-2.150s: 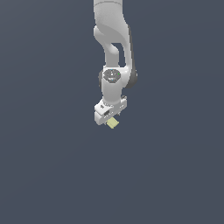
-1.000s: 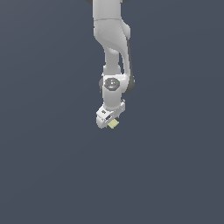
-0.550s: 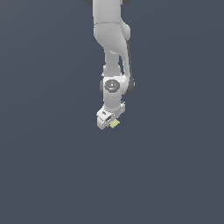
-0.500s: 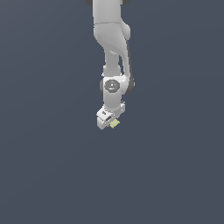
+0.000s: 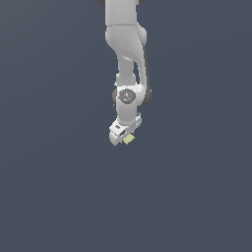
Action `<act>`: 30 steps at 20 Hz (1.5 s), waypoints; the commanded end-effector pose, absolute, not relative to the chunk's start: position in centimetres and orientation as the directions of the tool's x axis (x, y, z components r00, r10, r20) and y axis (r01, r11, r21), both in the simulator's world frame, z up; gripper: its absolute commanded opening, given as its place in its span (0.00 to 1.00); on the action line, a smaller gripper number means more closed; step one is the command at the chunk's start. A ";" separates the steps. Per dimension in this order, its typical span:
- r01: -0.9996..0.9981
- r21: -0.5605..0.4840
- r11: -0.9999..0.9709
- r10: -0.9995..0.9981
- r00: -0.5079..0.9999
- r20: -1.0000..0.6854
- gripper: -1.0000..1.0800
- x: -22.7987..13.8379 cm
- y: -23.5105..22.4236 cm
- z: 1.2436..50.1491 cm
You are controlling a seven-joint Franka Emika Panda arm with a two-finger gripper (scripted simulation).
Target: Pick up the object and move it to a goal position.
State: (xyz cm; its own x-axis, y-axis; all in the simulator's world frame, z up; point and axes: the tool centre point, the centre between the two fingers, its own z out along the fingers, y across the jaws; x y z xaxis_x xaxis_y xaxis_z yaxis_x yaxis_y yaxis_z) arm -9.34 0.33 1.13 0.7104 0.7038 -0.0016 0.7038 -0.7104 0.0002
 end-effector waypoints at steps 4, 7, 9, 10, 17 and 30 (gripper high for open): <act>0.704 0.001 -0.710 0.704 0.710 -0.002 0.00 -9.7 2.1 2.4; 0.704 0.001 -0.710 0.704 0.710 -0.002 0.00 -10.0 4.0 3.7; 0.704 0.001 -0.710 0.704 0.710 -0.002 0.00 -10.3 5.6 4.8; 0.704 0.001 -0.710 0.704 0.710 -0.002 0.00 -10.4 6.5 5.5; 0.704 0.002 -0.710 0.704 0.710 -0.002 0.00 -11.6 13.6 10.5; 0.702 0.000 -0.712 0.702 0.712 0.000 0.00 -12.5 22.5 16.8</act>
